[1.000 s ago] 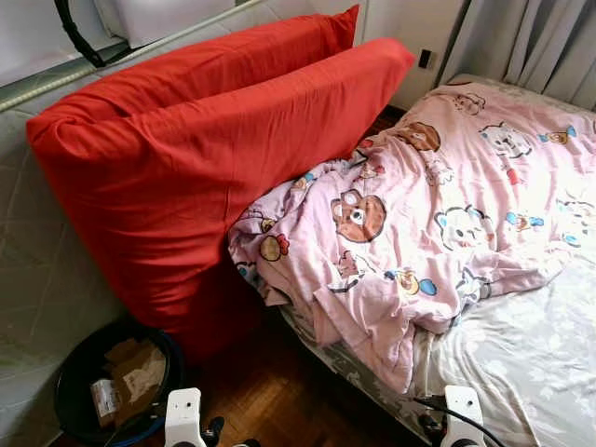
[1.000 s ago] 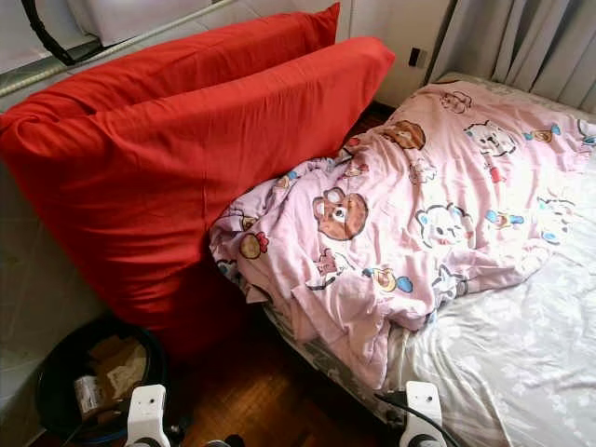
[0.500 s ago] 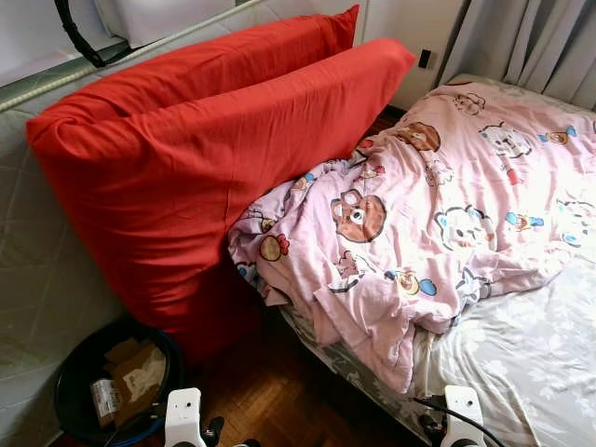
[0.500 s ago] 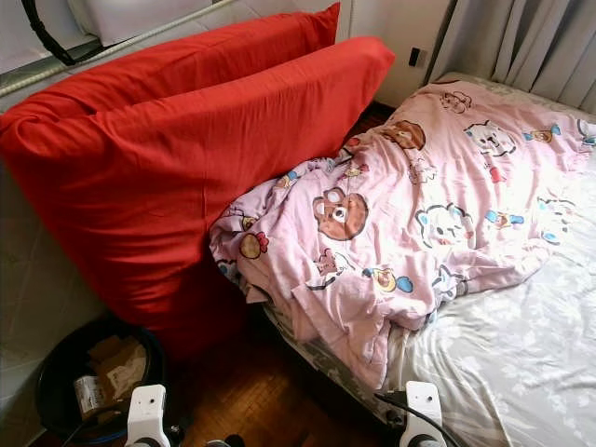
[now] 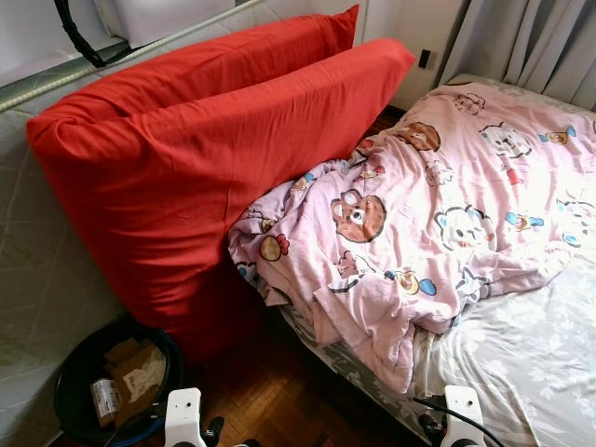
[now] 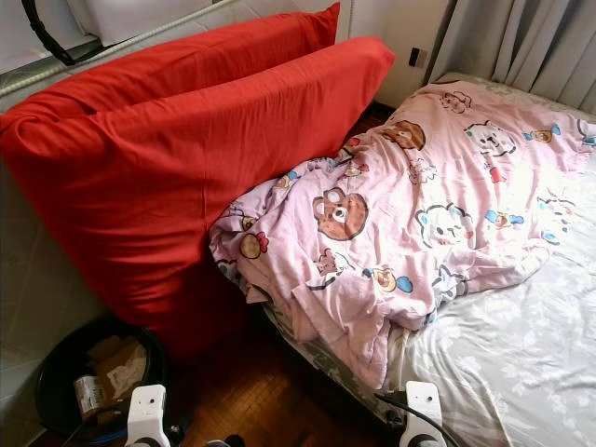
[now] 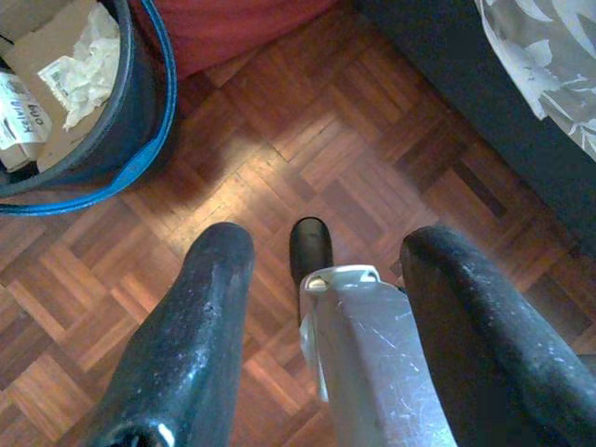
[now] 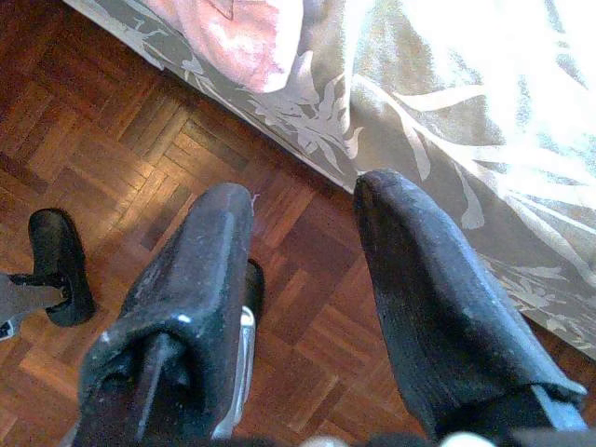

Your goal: Clean up the room

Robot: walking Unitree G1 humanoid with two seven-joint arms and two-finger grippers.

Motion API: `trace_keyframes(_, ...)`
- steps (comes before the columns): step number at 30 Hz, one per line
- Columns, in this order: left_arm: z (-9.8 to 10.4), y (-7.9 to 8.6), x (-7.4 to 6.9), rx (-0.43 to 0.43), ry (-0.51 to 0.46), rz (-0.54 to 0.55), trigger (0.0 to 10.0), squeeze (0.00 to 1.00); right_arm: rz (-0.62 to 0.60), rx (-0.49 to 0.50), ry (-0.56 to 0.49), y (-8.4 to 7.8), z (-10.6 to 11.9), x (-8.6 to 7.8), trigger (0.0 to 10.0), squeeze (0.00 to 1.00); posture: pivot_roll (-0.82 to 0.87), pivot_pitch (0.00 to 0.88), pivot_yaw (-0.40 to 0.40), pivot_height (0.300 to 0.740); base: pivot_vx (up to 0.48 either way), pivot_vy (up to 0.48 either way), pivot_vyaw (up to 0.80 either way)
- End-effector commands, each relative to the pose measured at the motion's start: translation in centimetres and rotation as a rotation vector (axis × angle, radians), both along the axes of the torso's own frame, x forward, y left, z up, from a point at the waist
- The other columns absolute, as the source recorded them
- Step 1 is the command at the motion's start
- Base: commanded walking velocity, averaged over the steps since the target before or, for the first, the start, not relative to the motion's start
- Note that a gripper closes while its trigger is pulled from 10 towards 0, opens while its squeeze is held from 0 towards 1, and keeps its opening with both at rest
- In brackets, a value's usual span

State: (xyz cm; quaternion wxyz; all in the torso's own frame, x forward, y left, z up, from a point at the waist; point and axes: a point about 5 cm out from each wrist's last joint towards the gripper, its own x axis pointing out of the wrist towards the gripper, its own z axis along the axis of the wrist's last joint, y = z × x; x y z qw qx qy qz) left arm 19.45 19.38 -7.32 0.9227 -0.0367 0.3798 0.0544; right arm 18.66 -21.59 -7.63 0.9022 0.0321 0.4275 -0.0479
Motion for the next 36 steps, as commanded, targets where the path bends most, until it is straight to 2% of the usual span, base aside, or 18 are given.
trace_keyframes(1,-0.6,4.2,-2.3,0.016,0.158,0.022,10.0,0.00,-0.118,0.147,-0.022,0.4,0.2,0.6,10.0,0.00,-0.06,0.105,0.051,0.740,0.000,0.000,0.00)
trace_keyframes(5,-0.9,3.8,-2.7,0.016,0.167,0.003,10.0,0.00,-0.131,0.148,-0.021,0.3,0.1,0.3,10.0,0.00,-0.06,0.084,0.057,0.740,0.000,0.000,0.00)
trace_keyframes(7,-0.6,3.8,-2.2,0.056,0.157,-0.053,10.0,0.00,-0.122,0.139,-0.010,0.3,-0.1,-0.1,10.0,0.00,-0.05,0.088,0.060,0.740,0.000,0.000,0.00)
trace_keyframes(11,-0.4,3.8,-1.6,0.067,0.145,-0.065,10.0,0.00,-0.122,0.130,-0.016,0.4,-0.1,0.0,10.0,0.00,-0.07,0.079,0.065,0.740,0.000,0.000,0.00)
trace_keyframes(14,-0.4,3.6,-1.6,0.059,0.157,-0.064,10.0,0.00,-0.118,0.099,-0.012,0.3,-0.1,0.0,10.0,0.00,-0.08,0.071,0.065,0.740,0.000,0.000,0.00)
trace_keyframes(36,-0.4,3.6,-1.6,0.059,0.157,-0.064,10.0,0.00,-0.118,0.099,-0.012,0.3,-0.1,0.0,10.0,0.00,-0.08,0.071,0.065,0.740,0.000,0.000,0.00)
